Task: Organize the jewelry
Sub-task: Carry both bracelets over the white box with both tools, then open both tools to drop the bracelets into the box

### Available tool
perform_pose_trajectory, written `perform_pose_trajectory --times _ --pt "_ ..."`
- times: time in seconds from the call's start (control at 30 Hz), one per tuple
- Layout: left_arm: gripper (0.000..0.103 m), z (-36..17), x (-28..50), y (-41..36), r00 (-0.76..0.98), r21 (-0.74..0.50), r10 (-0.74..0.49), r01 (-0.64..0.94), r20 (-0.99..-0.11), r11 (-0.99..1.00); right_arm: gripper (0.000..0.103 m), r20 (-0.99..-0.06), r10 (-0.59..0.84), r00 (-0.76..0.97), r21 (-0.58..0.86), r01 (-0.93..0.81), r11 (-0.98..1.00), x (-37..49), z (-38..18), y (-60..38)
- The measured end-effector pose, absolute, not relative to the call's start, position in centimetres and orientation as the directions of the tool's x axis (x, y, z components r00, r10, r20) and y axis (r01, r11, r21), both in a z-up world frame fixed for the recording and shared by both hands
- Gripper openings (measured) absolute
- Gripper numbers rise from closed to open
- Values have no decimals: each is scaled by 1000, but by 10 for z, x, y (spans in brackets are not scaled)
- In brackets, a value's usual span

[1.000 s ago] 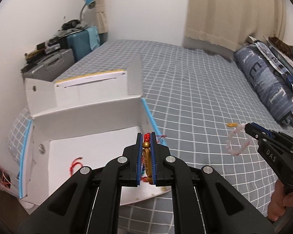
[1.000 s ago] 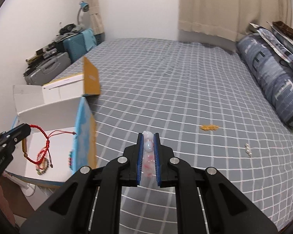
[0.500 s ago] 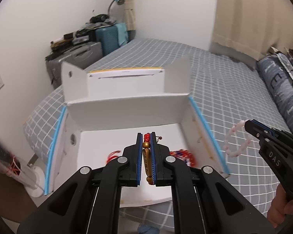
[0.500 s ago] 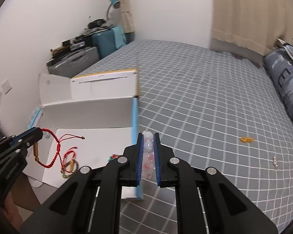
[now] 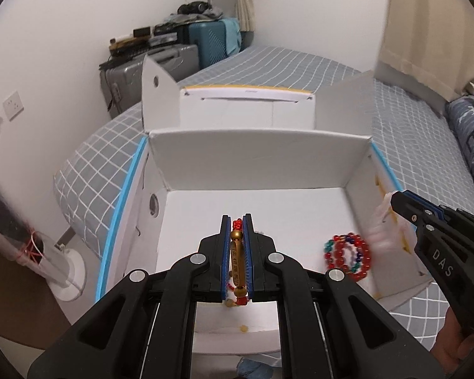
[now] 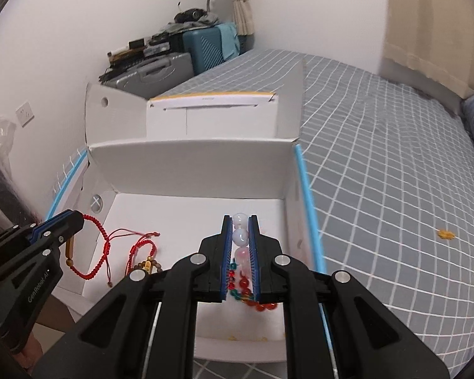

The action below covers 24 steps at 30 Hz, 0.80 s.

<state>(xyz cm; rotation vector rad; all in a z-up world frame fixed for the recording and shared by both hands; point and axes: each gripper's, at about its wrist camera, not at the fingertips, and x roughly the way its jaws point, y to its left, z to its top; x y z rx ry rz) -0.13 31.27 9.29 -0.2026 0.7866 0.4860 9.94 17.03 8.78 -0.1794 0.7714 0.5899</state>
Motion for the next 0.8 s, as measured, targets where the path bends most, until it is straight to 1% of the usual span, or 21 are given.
perform_pose_trajectory --times 0.37,0.57,0.8 --pt "8 57 7 351 551 -33 311 -526 -774 850 10 -751 416 513 49 -585 809 107 52 202" --pt "8 48 8 355 528 -26 307 -532 -792 846 10 -795 379 473 46 -577 816 115 33 209" --pt "8 44 11 353 512 -13 304 -526 -803 850 11 -809 371 456 40 -587 809 115 26 212"
